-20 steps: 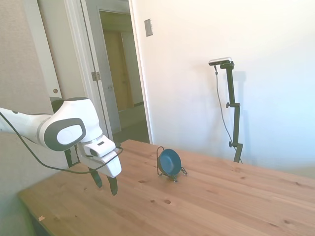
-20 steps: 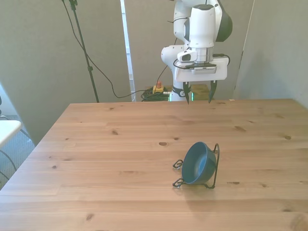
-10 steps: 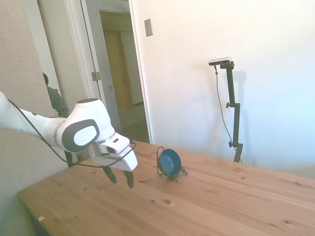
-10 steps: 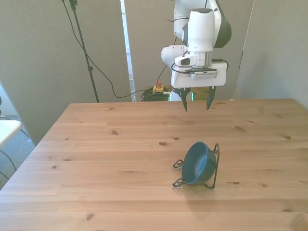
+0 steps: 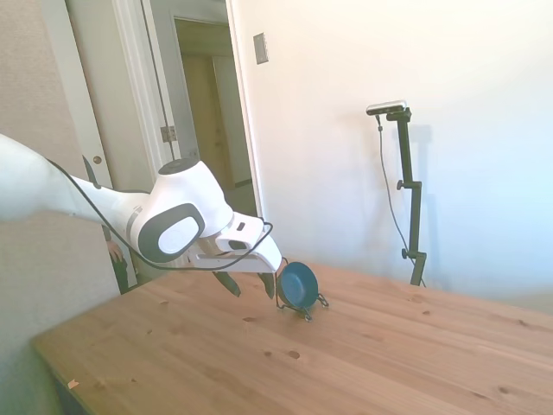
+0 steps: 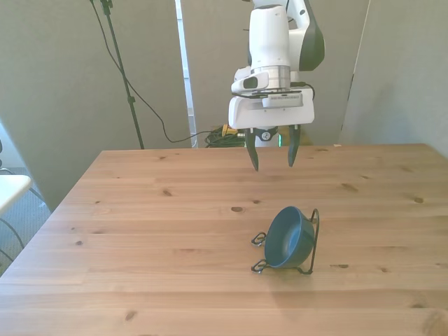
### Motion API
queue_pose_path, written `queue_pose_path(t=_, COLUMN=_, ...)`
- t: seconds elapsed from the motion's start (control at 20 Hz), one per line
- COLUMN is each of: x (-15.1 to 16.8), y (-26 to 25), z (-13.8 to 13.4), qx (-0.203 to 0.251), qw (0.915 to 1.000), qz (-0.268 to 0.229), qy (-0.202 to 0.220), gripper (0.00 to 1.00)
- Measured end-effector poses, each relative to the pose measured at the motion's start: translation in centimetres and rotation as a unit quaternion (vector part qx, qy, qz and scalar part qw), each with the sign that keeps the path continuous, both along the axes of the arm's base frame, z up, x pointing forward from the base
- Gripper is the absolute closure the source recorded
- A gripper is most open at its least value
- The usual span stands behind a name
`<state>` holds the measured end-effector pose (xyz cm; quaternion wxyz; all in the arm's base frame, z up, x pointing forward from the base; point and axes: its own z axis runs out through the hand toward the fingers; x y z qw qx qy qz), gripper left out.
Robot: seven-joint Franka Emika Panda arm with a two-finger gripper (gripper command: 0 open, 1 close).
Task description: Unload the bowl
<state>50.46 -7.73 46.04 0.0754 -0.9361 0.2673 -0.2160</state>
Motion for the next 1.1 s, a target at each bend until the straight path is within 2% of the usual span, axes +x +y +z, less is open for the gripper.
queue_pose_path(t=0.35, x=4.6, y=-3.0, z=0.7, qx=-0.008, qw=0.9994, qz=0.021, qy=-0.025, gripper=0.0)
queue_pose_path(t=0.5, x=6.5, y=-3.4, z=-0.4, qx=-0.01, qw=0.9983, qz=0.055, qy=-0.017, gripper=0.0)
queue_pose_path(t=0.55, x=6.9, y=-3.3, z=-0.9, qx=-0.017, qw=0.9953, qz=0.095, qy=-0.01, gripper=0.0)
queue_pose_path(t=0.7, x=7.4, y=-3.3, z=-1.2, qx=-0.012, qw=0.9951, qz=0.097, qy=-0.01, gripper=0.0)
queue_pose_path(t=0.9, x=9.7, y=-3.0, z=-2.6, qx=0.001, qw=0.9934, qz=0.113, qy=-0.015, gripper=0.0)
queue_pose_path(t=1.1, x=11.6, y=-1.8, z=-4.0, qx=0.018, qw=0.9864, qz=0.163, qy=-0.017, gripper=0.0)
